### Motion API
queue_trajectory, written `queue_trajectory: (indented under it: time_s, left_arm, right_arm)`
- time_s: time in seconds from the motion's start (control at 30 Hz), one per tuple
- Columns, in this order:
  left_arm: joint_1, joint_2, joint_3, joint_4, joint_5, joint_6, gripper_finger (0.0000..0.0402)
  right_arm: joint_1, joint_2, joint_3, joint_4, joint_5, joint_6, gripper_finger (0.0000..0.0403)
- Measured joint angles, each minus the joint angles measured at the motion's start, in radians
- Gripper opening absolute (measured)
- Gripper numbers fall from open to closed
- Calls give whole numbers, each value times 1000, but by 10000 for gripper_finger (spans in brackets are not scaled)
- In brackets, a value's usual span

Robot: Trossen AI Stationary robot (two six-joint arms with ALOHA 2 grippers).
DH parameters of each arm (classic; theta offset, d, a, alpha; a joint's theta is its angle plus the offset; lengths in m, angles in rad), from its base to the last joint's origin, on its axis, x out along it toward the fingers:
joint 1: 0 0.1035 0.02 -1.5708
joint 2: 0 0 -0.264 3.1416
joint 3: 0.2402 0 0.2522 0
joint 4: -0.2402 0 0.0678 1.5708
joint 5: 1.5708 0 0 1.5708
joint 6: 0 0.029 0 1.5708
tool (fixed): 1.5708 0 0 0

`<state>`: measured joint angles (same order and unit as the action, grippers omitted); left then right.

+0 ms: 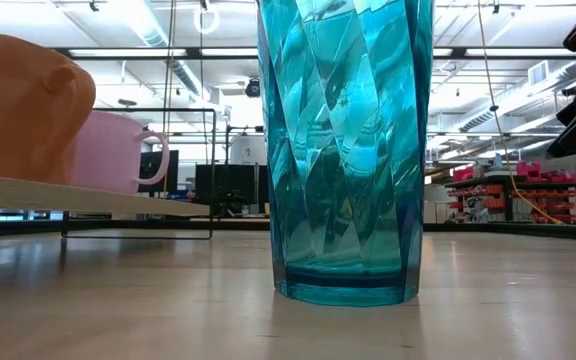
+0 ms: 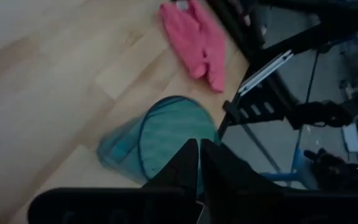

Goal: Stack small to large cups/mugs on shelf
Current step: Put the blue cup on the shelf

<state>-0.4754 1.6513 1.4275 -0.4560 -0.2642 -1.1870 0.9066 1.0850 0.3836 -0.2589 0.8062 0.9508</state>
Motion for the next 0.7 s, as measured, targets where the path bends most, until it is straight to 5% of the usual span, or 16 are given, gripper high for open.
queue_trajectory:
  time_s: [0.23, 0.5, 0.7]
  left_arm:
    - [24, 40, 0, -6, 61, 1, 19]
    - [30, 45, 0, -18, 79, 14, 18]
    - [30, 45, 0, -38, 79, 21, 17]
  right_arm:
    - [0, 0, 0, 55, -47, -24, 84]
    - [-18, 4, 0, 411, -112, -350, 84]
    - [-119, 129, 0, 607, -277, -475, 84]
